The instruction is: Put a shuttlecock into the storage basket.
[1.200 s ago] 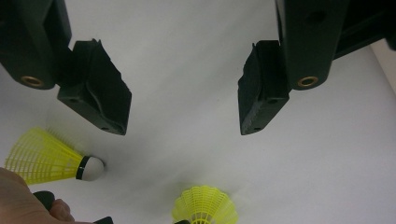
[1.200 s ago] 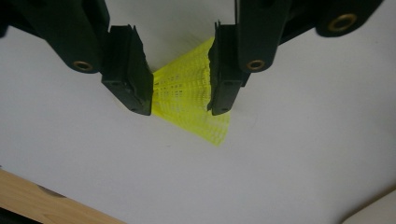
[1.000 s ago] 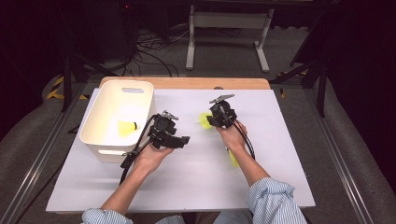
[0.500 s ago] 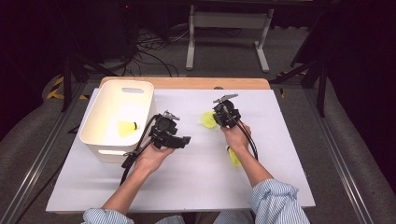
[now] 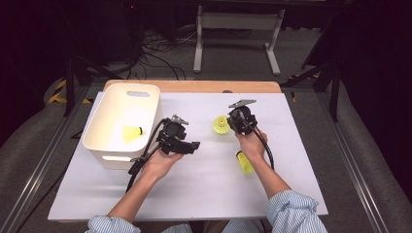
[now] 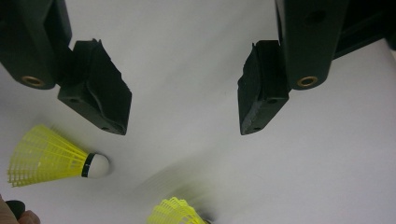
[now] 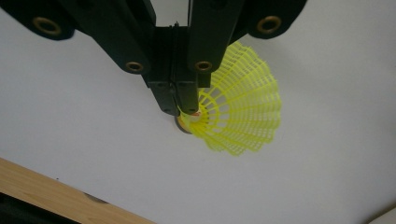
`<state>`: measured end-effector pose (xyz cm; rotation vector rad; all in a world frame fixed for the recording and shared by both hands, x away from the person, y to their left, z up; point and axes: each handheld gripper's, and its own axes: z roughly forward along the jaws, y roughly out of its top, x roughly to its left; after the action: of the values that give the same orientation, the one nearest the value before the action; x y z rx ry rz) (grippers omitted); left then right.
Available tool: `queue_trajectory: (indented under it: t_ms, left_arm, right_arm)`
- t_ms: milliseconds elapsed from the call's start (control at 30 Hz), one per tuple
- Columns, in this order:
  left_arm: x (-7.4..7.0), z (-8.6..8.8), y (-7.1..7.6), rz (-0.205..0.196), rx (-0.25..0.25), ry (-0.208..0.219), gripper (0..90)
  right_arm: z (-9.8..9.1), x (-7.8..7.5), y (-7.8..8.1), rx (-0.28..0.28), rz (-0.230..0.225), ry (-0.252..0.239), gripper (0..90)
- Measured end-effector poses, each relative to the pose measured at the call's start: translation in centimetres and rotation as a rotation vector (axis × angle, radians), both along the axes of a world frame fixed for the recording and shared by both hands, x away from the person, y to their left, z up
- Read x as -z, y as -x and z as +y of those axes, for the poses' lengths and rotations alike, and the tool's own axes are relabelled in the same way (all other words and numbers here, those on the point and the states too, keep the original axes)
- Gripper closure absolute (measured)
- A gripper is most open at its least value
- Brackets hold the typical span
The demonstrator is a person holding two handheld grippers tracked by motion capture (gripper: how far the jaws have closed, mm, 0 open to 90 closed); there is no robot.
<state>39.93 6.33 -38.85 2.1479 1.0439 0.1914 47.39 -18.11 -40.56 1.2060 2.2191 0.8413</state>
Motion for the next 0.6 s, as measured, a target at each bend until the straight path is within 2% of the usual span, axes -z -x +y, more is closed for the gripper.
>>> queue_trajectory:
  t_ms: [200,600]
  left_arm:
    - [-0.1,-0.1,-0.1,-0.004,0.001,0.004,35.8]
    - [-0.7,-0.4,-0.1,-0.011,0.013,0.007,35.8]
  right_arm:
    - [-0.2,-0.6,1.1,-0.032,-0.015,-0.017,90.0]
    - [0.0,-1.7,3.5,-0.112,-0.038,-0.02,90.0]
